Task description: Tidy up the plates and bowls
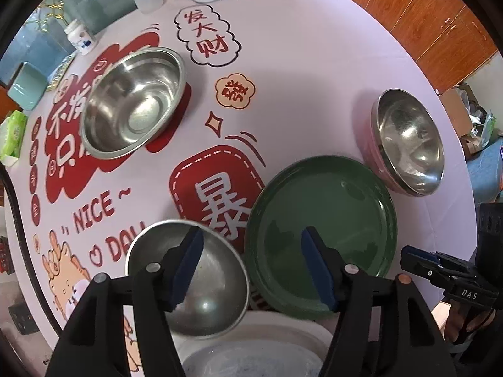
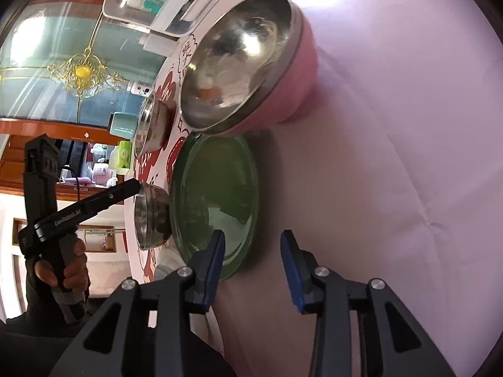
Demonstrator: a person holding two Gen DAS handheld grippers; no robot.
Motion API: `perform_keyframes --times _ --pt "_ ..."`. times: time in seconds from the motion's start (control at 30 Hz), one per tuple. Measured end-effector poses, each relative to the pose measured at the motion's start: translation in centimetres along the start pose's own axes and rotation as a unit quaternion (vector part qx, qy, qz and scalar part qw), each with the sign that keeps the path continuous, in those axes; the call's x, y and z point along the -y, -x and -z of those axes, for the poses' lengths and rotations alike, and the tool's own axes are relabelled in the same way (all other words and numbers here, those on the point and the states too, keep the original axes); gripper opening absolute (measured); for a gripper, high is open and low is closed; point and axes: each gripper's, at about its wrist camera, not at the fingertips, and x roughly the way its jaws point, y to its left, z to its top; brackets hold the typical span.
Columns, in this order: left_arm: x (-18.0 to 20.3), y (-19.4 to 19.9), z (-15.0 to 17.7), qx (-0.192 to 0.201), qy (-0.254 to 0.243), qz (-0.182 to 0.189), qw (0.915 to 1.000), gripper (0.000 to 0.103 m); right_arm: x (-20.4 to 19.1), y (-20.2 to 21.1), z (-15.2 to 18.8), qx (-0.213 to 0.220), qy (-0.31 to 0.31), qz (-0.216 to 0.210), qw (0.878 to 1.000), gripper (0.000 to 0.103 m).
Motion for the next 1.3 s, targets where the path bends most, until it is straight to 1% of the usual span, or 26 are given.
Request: perform_keyframes --times 0.1,0.17,0.2,0.33,0.8,0.9,1.0,1.17,1.2,1.27,1.3 --pt "0.2 -1.1 -0.4 -0.009 -0.008 0.002 0.9999 0.067 0.4 -0.4 -0.1 -0.003 -0.006 -0.008 1.000 0.028" --pt "0.5 -1.7 -0.6 -0.011 -0.012 0.001 0.9999 0.073 0.5 -0.7 -0.3 -0.007 -0.009 -0.013 1.000 0.026" --pt "0.6 -1.9 -0.8 -0.011 -0.014 0.001 0.9998 0.073 0.6 -0.8 -0.3 -0.008 -0.010 -0.013 1.000 0.025" --pt "0.8 -2.5 -1.4 -0.015 -0.017 0.005 0.9997 0.074 0.7 -1.0 -0.5 -0.009 -0.011 -0.017 1.000 0.022" --pt "1.2 -3.7 -3.5 -0.023 -0.035 0.008 0.9991 0.074 0.5 -2.0 -1.0 -0.018 -0.008 -0.013 1.000 0.022" --pt "1.4 -4.3 -3.8 -0.030 -0.039 0.011 0.9987 0.074 0.6 -2.2 -1.0 -0.019 -0.009 -0.013 1.000 0.021" --pt "1.5 -5.1 -3.9 -0.045 -0.038 0.002 0.9983 0.074 0.6 -2.4 -1.0 -0.022 -0.010 -0.011 1.000 0.017" --pt "1.4 -6.1 -4.0 -0.064 -0.033 -0.001 0.9974 0.073 0.4 -2.6 -1.1 -0.026 -0.005 -0.008 1.000 0.017" --pt "1.4 -6.3 -4.0 -0.067 -0.032 -0.001 0.9972 0.072 0.3 -2.6 -1.1 -0.028 -0.004 -0.007 1.000 0.016" --pt "1.5 -6.7 -4.1 -0.072 -0.032 -0.002 0.9969 0.063 0.2 -2.8 -1.0 -0.030 -0.002 -0.002 1.000 0.013" --pt "1.5 -6.8 -4.1 -0.076 -0.033 -0.003 0.9966 0.062 0.2 -2.9 -1.0 -0.032 -0.002 -0.002 0.999 0.012"
